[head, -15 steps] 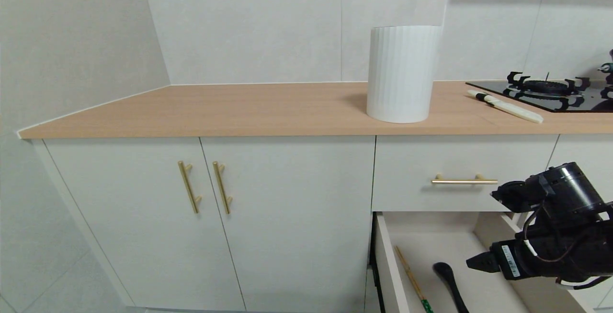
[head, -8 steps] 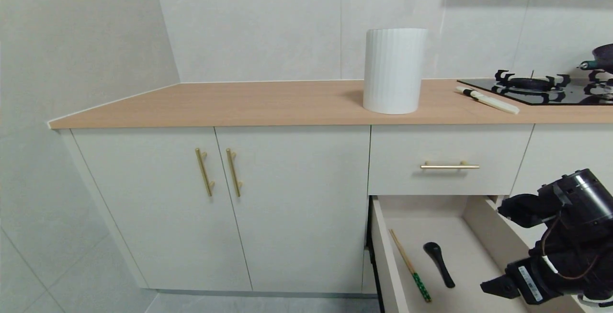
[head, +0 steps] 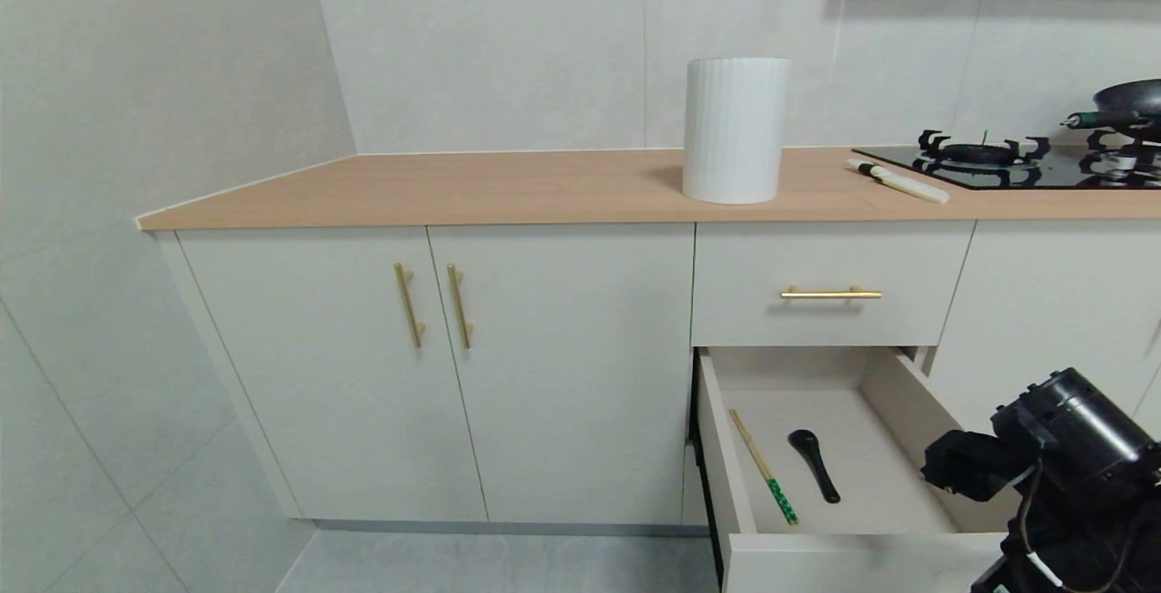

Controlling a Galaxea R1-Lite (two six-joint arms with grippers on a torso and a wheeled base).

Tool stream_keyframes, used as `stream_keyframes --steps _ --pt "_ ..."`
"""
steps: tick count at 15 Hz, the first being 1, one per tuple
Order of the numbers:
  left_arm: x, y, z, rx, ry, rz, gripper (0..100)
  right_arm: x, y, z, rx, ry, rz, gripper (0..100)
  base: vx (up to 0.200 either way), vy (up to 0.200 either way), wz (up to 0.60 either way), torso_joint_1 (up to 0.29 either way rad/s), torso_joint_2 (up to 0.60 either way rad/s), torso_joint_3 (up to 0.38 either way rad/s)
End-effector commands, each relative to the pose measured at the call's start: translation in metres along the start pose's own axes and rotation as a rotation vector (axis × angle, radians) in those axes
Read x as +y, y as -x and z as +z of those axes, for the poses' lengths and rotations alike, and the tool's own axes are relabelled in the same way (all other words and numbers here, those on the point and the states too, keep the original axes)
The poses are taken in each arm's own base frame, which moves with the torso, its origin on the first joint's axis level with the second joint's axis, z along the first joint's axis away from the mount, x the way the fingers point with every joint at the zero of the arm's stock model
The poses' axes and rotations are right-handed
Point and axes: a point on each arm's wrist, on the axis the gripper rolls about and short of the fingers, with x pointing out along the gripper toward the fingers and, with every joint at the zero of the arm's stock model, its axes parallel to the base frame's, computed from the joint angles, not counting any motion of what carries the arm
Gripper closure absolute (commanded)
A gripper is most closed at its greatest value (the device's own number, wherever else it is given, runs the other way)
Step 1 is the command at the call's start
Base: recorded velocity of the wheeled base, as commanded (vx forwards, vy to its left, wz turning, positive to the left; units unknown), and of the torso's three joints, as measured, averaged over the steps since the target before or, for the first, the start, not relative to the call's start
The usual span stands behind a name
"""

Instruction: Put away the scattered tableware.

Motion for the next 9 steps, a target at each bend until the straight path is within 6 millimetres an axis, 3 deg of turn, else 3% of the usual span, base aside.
stream_keyframes --steps 1,5,9 --pt "0.0 0.0 0.0 -0.001 0.0 0.0 0 0.004 -0.03 0.005 0.13 0.016 0.011 0 0.0 0.0 0.0 0.0 0.0 0.0" --pt "0.0 0.0 0.0 -0.001 0.0 0.0 0 0.003 -0.054 0.017 0.135 -0.061 -0.003 0 0.0 0.0 0.0 0.0 0.0 0.0" --pt "0.0 0.0 0.0 -0.001 0.0 0.0 0 -0.004 -0.061 0.034 0.083 -0.2 -0.026 0 0.0 0.0 0.0 0.0 0.0 0.0"
